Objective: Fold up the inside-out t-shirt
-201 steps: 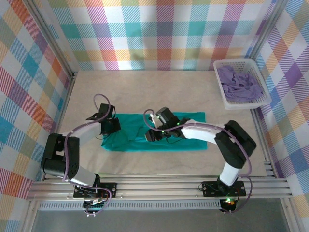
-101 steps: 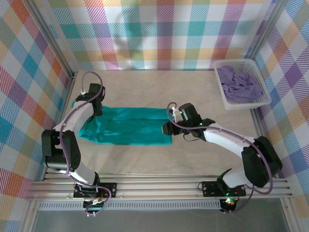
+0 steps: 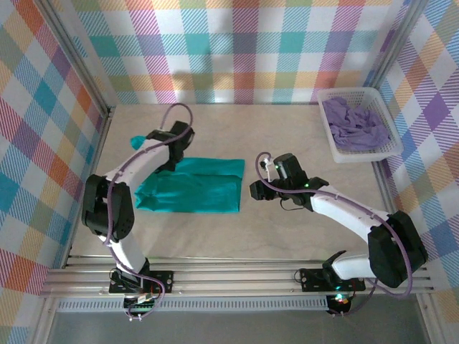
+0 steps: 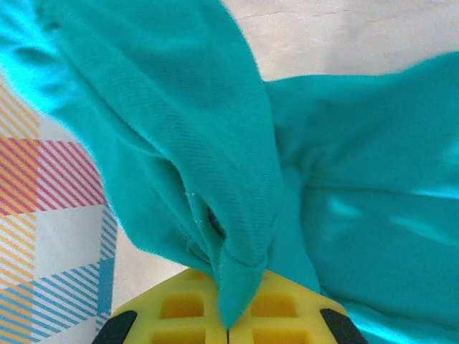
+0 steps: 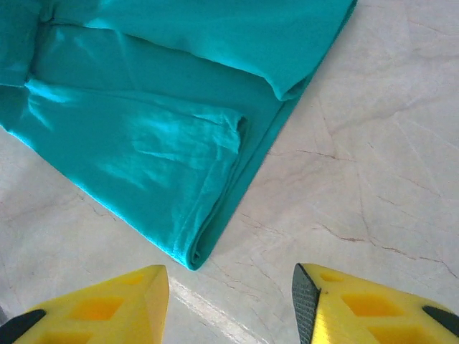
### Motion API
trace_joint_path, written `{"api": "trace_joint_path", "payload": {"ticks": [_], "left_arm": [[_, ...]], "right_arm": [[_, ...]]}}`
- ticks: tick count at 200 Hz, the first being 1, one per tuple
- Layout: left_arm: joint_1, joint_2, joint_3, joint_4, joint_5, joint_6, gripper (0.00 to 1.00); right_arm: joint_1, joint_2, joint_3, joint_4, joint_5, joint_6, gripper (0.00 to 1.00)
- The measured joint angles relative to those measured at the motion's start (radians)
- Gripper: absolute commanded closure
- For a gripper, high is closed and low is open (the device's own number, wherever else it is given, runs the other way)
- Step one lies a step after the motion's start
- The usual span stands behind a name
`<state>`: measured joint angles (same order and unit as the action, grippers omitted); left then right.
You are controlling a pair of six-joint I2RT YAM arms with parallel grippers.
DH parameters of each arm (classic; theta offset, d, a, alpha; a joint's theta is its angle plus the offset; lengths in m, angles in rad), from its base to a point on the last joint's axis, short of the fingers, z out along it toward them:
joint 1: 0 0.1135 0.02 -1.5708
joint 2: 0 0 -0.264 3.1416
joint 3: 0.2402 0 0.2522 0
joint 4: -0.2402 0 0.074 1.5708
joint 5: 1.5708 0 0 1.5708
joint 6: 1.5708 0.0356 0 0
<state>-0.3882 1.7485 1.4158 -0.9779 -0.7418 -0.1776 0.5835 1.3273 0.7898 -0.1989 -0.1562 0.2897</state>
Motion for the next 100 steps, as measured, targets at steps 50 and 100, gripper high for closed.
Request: {"api": "trace_joint_path", "payload": {"ticks": [50,100], "left_arm": [[-0.207,0.114,0.134,-0.133,0.046,-0.098,1.00],[-0.341,0.287,0.334,-0.198,0.135,-0.161,0.97]], "right_arm": [[-0.023,-0.002,0.000,-0.022,0.010,-0.014,0.49],[-0.035,-0.040,-0.019,-0.043,0.024,-0.014,0.49]]}}
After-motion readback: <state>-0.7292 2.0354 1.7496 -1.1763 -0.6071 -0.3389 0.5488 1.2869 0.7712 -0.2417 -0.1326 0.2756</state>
